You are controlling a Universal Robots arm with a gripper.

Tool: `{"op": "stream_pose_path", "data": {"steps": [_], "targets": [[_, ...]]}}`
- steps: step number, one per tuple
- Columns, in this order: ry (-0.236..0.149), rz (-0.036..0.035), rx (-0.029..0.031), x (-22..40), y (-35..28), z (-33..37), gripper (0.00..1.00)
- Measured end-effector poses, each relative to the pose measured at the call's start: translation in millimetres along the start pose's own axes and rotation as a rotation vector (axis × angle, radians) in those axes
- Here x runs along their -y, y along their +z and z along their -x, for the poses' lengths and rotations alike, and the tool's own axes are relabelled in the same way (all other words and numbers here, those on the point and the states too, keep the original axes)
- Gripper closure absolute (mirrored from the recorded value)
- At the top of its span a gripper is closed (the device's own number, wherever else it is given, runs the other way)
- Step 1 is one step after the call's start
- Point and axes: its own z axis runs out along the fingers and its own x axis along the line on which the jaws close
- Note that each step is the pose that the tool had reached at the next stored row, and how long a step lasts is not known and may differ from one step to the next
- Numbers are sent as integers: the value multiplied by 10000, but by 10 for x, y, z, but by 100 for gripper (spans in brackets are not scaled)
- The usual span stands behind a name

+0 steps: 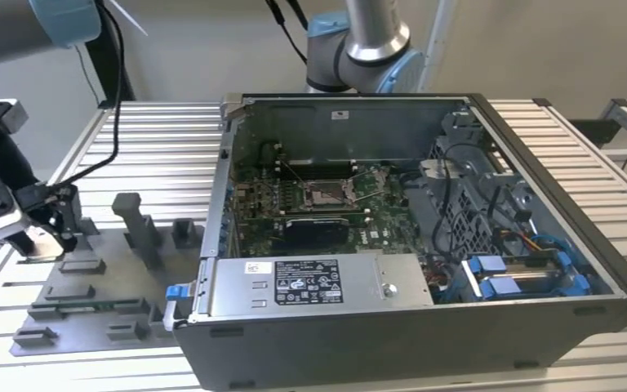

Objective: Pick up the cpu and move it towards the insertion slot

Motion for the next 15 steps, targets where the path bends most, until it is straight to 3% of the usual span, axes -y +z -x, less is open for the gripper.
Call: {"op": "stream_pose_path", "data": {"steps": [15], "targets": [[0,0,-1,-31,-685,7,100]]}}
